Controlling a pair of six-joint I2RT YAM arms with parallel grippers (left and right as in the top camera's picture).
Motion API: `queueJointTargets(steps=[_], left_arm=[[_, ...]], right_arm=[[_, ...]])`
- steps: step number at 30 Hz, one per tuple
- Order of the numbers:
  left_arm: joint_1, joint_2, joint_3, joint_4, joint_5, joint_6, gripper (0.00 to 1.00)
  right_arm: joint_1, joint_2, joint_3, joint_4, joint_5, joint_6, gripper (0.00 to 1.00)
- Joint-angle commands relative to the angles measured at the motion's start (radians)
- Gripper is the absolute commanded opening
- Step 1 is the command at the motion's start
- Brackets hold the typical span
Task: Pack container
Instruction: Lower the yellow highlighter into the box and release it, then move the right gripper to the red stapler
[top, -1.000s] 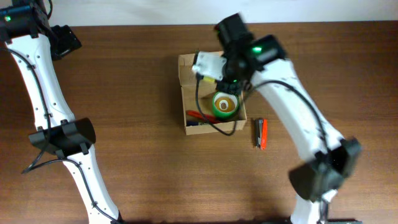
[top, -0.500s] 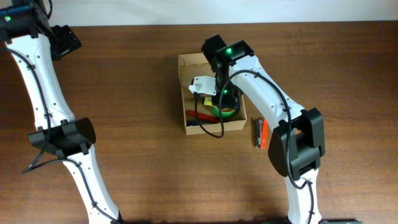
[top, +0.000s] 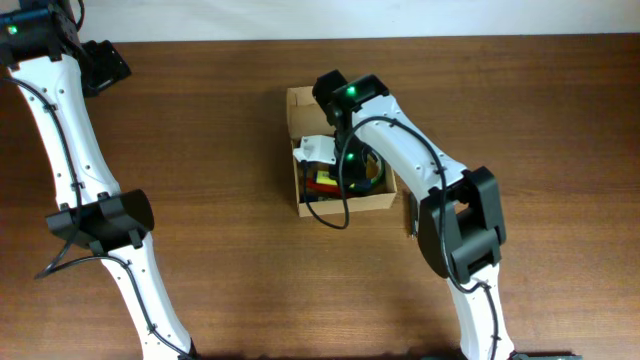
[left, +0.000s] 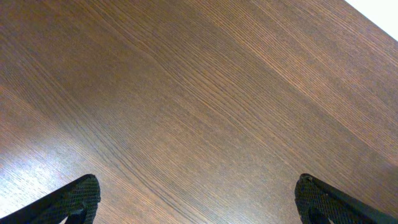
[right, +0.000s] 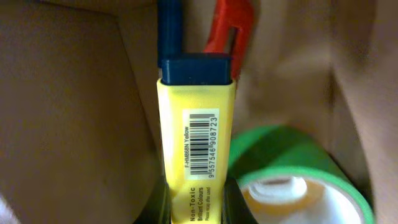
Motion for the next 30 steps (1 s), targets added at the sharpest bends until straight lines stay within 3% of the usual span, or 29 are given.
queueJointTargets(steps=[1, 4, 6, 7, 9, 17, 23, 27, 29, 30], left_arm=[[-0.001, 0.003, 0.006, -0.001, 0.003, 0.016, 1.00], [-0.001, 0.003, 0.006, -0.001, 0.003, 0.016, 1.00], [-0.001, 0.003, 0.006, -0.001, 0.003, 0.016, 1.00], [-0.001, 0.003, 0.006, -0.001, 0.003, 0.016, 1.00], [-0.001, 0.003, 0.006, -0.001, 0.003, 0.016, 1.00], [-0.001, 0.003, 0.006, -0.001, 0.003, 0.016, 1.00], [-0.001, 0.003, 0.006, 0.002, 0.003, 0.016, 1.00], [-0.001, 0.003, 0.006, 0.003, 0.003, 0.016, 1.00], [-0.001, 0.003, 0.006, 0.002, 0.003, 0.016, 1.00], [-0.001, 0.003, 0.006, 0.002, 0.003, 0.016, 1.00]], right_arm=[[0.011, 0.024, -0.012, -0.005, -0.025, 0.008, 0.04], [0.011, 0.029, -0.015, -0.007, -0.025, 0.009, 0.07], [0.011, 0.029, -0.015, -0.006, -0.024, 0.031, 0.24], [0.011, 0.029, -0.015, -0.004, -0.017, 0.042, 0.38], [0.011, 0.029, -0.014, 0.000, 0.007, 0.062, 0.49], [0.011, -0.016, 0.049, 0.014, 0.039, 0.129, 0.50], [0.011, -0.110, 0.200, 0.014, 0.151, 0.246, 0.61], [0.005, -0.227, 0.227, 0.034, 0.240, 0.309, 0.63], [-0.018, -0.304, 0.226, 0.092, 0.288, 0.411, 0.55], [-0.035, -0.341, 0.226, 0.127, 0.319, 0.476, 0.42]])
